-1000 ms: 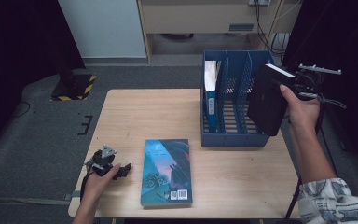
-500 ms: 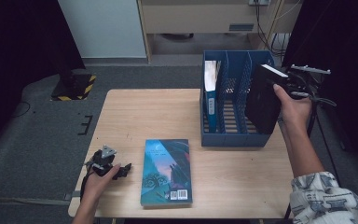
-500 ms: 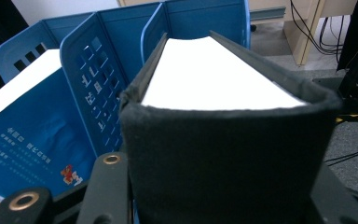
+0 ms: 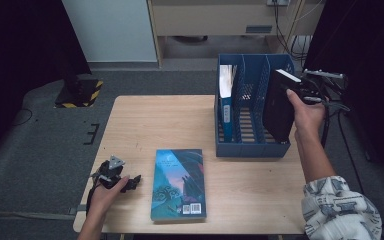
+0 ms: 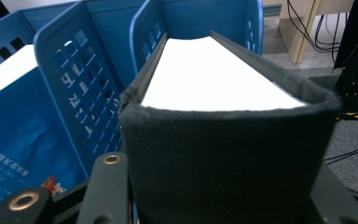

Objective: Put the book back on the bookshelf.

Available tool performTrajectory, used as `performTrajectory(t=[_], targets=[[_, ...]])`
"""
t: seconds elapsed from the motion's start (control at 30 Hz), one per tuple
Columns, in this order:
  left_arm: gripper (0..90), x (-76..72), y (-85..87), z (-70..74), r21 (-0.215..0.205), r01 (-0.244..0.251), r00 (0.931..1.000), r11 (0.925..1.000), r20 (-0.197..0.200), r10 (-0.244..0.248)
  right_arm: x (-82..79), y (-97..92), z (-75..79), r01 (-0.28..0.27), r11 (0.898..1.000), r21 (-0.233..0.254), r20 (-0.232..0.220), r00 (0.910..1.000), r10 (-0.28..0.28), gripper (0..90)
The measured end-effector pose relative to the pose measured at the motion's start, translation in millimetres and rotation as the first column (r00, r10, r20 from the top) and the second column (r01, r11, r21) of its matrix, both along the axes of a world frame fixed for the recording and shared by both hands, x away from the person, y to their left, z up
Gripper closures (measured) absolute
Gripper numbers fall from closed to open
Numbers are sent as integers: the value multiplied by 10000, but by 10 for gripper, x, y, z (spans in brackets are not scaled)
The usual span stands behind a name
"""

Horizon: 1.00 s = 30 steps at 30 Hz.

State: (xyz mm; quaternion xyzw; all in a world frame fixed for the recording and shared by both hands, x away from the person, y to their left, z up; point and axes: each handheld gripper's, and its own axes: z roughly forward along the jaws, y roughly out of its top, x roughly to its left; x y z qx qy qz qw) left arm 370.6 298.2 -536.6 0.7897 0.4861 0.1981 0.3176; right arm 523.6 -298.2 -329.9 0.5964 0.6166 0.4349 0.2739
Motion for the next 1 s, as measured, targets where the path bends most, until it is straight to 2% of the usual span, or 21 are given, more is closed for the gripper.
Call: performTrajectory(t=[0.4, 0.73, 1.0], targets=[[0, 0, 0, 0, -1, 4, 10000, 10000, 1, -4, 140, 13, -129, 294, 9995, 105, -42, 9996, -293, 530], [0, 3, -2, 0, 1, 16, 10000, 10000, 1, -16, 178, 76, -178, 389, 9992, -74, -63, 9992, -389, 529], [0, 4, -2, 0, 3, 22, 10000, 10000, 1, -22, 208, 71, -329, 611, 9981, 56, -148, 9980, -610, 529]])
